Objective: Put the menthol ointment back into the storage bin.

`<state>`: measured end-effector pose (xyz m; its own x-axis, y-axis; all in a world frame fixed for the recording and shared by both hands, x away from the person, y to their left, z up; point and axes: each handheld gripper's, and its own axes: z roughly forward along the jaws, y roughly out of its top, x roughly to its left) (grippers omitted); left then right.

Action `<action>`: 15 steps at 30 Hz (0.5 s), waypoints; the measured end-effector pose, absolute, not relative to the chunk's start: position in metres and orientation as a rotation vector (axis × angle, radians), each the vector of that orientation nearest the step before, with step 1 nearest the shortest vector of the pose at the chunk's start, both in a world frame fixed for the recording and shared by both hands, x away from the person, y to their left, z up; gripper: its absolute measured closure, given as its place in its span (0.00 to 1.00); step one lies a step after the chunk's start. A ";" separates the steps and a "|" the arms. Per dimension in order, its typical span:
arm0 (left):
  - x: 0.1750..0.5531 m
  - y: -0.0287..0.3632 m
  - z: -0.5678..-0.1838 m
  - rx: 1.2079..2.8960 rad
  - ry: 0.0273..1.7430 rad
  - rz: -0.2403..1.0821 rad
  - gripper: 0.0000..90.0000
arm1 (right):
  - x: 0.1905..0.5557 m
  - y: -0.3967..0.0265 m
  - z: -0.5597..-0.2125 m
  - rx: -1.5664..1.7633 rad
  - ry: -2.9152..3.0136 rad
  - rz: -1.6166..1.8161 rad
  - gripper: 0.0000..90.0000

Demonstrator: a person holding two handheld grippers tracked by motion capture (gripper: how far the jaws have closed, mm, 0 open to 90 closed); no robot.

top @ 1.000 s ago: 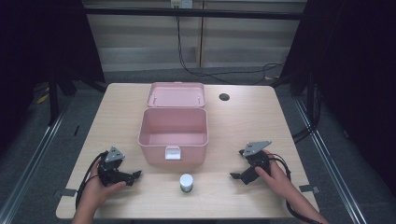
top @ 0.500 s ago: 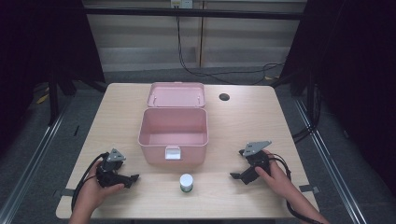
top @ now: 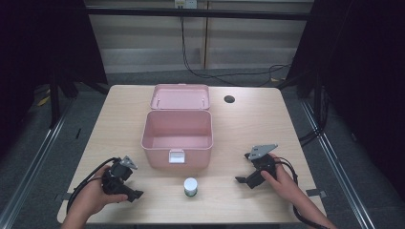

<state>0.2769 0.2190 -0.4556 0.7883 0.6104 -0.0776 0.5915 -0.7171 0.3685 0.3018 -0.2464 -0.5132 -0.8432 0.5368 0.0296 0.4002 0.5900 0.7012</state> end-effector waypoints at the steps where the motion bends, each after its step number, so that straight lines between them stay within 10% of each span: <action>1: 0.278 0.214 -0.452 2.624 0.892 0.054 0.21 | 0.302 -0.246 -0.513 0.784 2.632 1.092 0.00; 15: 0.277 0.165 -0.444 2.762 0.745 -0.090 0.23 | 0.302 -0.246 -0.513 0.784 2.631 1.090 0.00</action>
<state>0.2770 0.1654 -0.4441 0.8652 0.4841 -0.1311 0.5014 -0.8284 0.2498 0.3019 -0.2464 -0.5132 -0.8427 0.5376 0.0283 0.4001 0.5902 0.7011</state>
